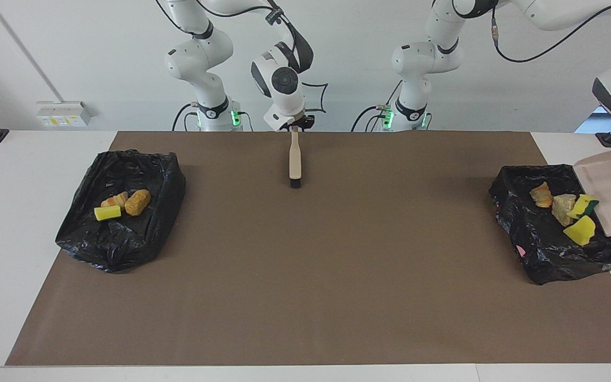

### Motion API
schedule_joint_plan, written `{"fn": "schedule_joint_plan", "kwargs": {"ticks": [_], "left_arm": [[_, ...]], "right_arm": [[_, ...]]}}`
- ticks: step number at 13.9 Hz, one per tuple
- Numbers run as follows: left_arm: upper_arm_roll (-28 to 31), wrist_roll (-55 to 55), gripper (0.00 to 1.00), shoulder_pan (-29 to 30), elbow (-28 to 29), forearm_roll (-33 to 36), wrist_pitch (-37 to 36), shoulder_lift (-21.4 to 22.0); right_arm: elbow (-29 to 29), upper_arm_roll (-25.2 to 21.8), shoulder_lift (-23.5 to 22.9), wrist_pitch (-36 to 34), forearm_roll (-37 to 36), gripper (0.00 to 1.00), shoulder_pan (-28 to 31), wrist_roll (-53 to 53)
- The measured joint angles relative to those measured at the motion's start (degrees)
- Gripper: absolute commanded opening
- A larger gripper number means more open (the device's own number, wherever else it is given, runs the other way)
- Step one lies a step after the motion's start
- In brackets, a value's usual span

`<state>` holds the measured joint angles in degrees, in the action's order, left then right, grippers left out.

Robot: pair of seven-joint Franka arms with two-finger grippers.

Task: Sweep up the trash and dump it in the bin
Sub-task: 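Tip the dustpan with the left gripper while the right gripper lays the brush down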

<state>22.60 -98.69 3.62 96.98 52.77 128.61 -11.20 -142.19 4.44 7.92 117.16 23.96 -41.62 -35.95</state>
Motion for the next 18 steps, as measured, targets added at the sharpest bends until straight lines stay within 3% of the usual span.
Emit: {"fn": "schedule_joint_plan", "kwargs": {"ticks": [4,7,13,18], "left_arm": [[-0.4,0.0,0.0,-0.1,-3.9,0.5,-4.1,1.3],[-3.3,0.2,0.0,-0.2,-4.4,-0.8,-7.6,2.0],[-10.7,2.8,0.0,-0.4,-4.3,-17.7,-15.1,1.9],[-18.7,18.3,0.0,-1.2,-1.9,-24.3,-20.7,1.5]], "right_arm": [[2.0,-0.1,-0.2,-0.1,0.0,1.0,0.0,0.0],[6.4,-0.4,-0.1,-4.4,-0.2,1.0,2.1,0.0],[17.9,-0.7,-0.1,-13.8,-7.7,1.0,10.9,0.6],[27.5,-1.1,0.1,-19.5,-14.3,1.0,19.6,7.3]]}}
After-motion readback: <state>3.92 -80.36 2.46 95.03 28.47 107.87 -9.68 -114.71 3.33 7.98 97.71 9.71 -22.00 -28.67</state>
